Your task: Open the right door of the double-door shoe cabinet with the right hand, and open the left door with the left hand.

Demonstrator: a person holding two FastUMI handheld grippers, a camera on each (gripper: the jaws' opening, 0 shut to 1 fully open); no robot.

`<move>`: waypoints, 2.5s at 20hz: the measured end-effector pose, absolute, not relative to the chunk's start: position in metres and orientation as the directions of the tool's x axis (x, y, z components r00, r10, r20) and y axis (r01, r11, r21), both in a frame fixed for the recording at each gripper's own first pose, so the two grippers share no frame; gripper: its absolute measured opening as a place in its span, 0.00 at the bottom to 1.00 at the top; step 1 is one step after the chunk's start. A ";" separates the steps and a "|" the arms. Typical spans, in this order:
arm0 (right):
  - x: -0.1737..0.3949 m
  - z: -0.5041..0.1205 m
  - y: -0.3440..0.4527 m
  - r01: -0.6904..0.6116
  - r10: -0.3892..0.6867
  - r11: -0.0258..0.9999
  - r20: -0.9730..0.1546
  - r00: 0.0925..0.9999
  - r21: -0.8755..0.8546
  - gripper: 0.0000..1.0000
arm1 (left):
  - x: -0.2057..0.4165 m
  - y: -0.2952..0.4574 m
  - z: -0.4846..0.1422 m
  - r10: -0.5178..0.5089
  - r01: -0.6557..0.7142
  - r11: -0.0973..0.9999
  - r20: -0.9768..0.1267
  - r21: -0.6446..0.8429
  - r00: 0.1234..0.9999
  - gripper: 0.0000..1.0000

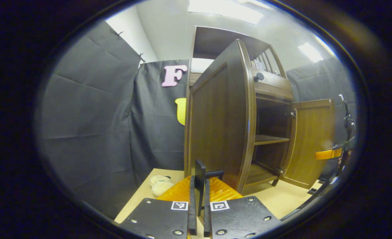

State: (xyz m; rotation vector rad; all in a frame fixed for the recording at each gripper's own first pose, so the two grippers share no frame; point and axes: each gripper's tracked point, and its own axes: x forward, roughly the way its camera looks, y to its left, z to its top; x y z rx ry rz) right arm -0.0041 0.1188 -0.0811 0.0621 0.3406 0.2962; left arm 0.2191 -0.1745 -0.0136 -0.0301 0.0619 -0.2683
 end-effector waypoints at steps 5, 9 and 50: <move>-0.003 -0.073 0.128 -0.303 0.314 0.949 -0.338 0.887 0.085 0.95 | 0.226 -0.154 -0.016 -0.248 0.249 0.968 -0.045 0.019 0.968 0.08; 0.001 -0.065 0.135 -0.327 0.329 0.943 -0.347 0.879 0.066 0.95 | 0.220 -0.159 -0.019 -0.309 0.308 0.951 -0.050 -0.023 0.950 0.08; -0.077 0.023 -0.003 -0.437 0.441 0.897 -0.076 0.894 0.065 0.95 | 0.097 -0.248 0.081 0.015 -0.007 0.997 0.102 -0.076 0.995 1.00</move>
